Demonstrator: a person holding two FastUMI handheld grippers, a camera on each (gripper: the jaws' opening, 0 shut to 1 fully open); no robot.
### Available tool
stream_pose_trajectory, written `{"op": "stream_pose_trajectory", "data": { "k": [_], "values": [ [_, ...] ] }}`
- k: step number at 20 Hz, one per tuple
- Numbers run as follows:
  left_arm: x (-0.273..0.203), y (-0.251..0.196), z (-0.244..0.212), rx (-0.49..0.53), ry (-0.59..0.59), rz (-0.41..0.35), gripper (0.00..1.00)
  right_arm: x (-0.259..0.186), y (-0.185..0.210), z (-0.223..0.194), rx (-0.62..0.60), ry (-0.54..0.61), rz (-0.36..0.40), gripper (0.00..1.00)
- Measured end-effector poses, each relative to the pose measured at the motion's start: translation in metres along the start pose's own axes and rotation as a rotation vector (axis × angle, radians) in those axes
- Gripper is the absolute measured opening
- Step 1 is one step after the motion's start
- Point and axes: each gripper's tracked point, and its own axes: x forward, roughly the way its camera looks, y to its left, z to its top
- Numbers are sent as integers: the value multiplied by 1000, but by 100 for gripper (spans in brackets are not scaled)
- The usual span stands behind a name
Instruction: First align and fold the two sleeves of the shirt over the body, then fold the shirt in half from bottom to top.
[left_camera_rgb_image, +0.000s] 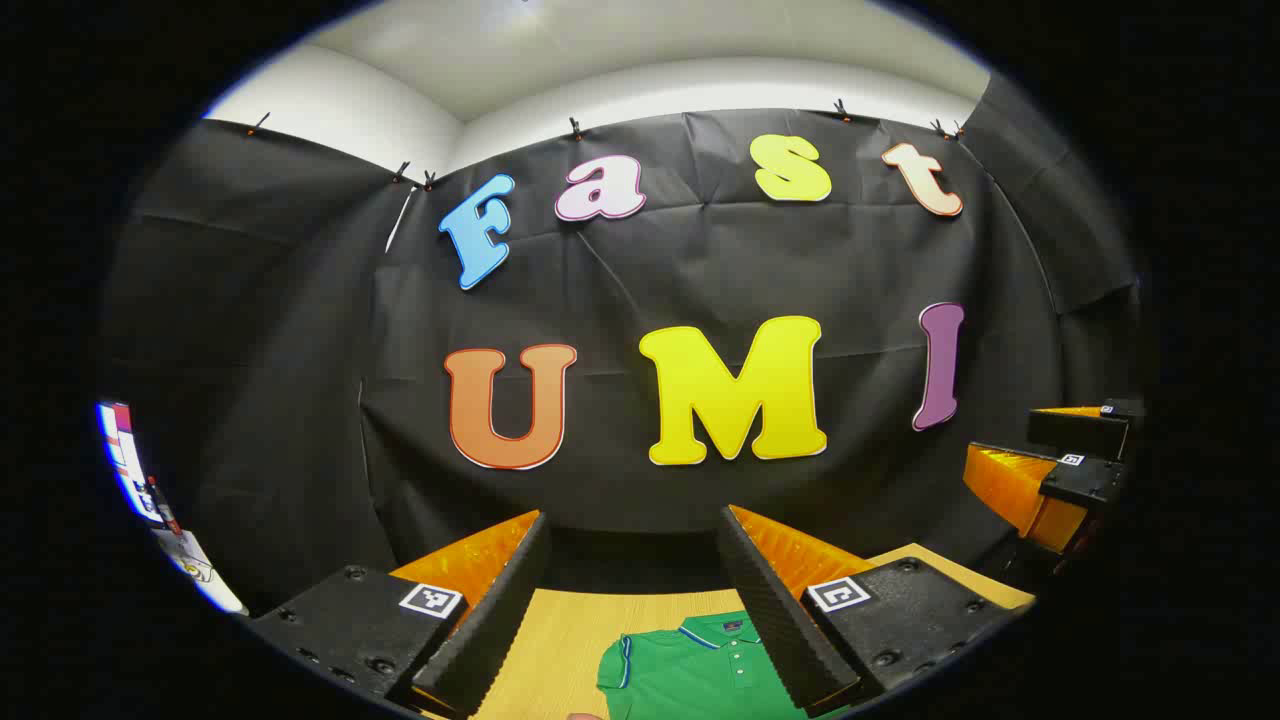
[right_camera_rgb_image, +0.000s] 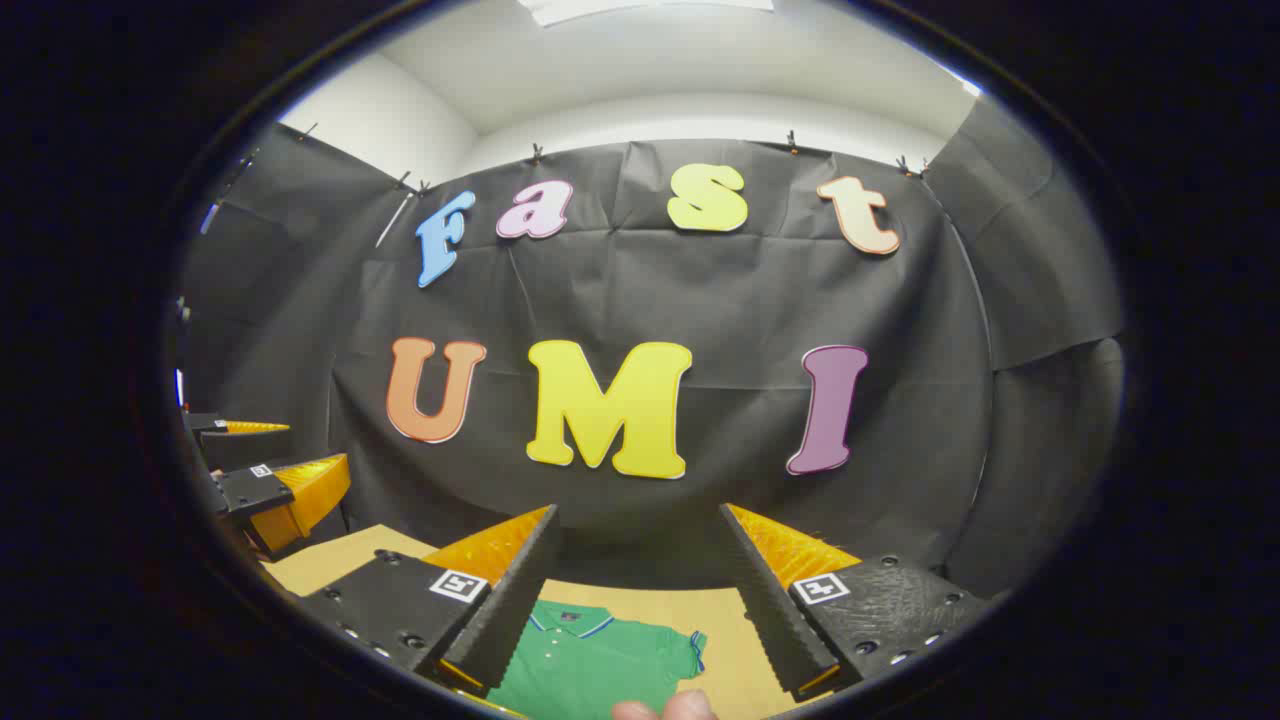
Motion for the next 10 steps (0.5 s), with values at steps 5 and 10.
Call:
{"op": "stream_pose_trajectory", "data": {
  "k": [5, 10],
  "values": [
    [7, -9, 5, 10, -9, -6, 100, 7, -13, -2, 9, 3, -25, 95],
    [12, -15, 8, 11, -18, -16, 100, 12, -18, 0, 6, 2, -33, 95]
  ]
}}
